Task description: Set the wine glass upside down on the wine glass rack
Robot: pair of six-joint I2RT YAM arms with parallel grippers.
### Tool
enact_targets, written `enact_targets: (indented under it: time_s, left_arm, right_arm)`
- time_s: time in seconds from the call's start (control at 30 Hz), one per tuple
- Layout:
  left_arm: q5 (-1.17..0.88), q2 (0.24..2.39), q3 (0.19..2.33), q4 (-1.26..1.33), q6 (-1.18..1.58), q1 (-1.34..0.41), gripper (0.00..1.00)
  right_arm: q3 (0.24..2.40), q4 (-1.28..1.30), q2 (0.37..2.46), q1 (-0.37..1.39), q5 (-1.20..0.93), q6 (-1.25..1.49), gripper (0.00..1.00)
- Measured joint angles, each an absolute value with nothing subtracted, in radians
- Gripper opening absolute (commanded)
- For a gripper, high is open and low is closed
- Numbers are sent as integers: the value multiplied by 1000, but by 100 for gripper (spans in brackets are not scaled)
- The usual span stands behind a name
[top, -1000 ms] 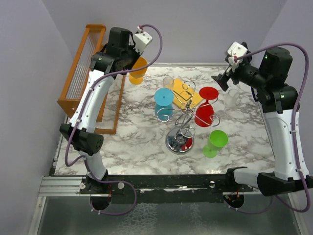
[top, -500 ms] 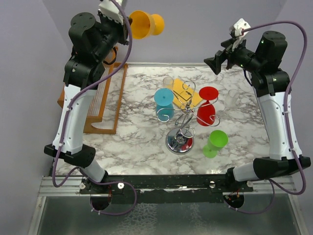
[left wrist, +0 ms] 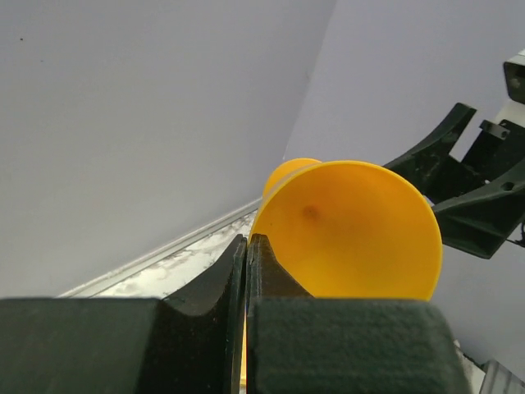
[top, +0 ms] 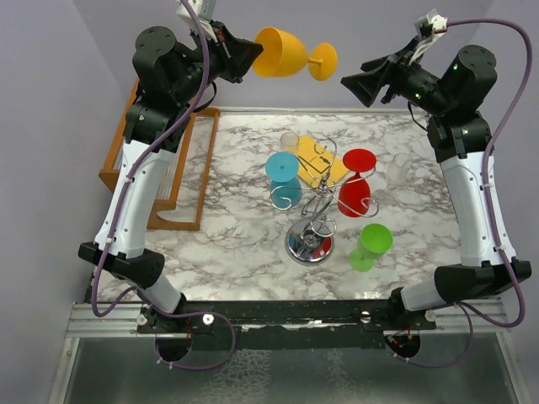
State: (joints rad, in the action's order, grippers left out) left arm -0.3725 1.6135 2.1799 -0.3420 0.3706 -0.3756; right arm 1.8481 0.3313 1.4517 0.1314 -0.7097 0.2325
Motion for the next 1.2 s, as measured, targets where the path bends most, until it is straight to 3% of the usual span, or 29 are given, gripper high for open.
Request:
enact_targets:
  time_s: [0.23, 0.37, 0.57, 0.77, 0.87, 1.2]
  left_arm:
    - [-434, 1613, 2151, -299, 426, -377, 0]
    - [-448, 1614, 2149, -289, 436, -389, 0]
    - [-460, 1614, 2149, -276, 436, -401, 0]
    - [-460, 1614, 2149, -276, 429, -410, 0]
    - [-460, 1614, 2148, -274, 418, -415, 0]
    - [-461, 1607, 2085, -267, 382, -423, 37]
  right_arm:
    - [1848, 295, 1490, 159, -709, 354, 62]
    - [1848, 292, 1510, 170, -708, 390, 43]
    - [1848, 292, 1521, 178, -697, 427, 29]
    - [1853, 291, 1528, 179, -688, 448, 3]
    - [1864, 293, 1531, 184, -662, 451, 1]
    - [1867, 324, 1531, 184, -512, 383, 1]
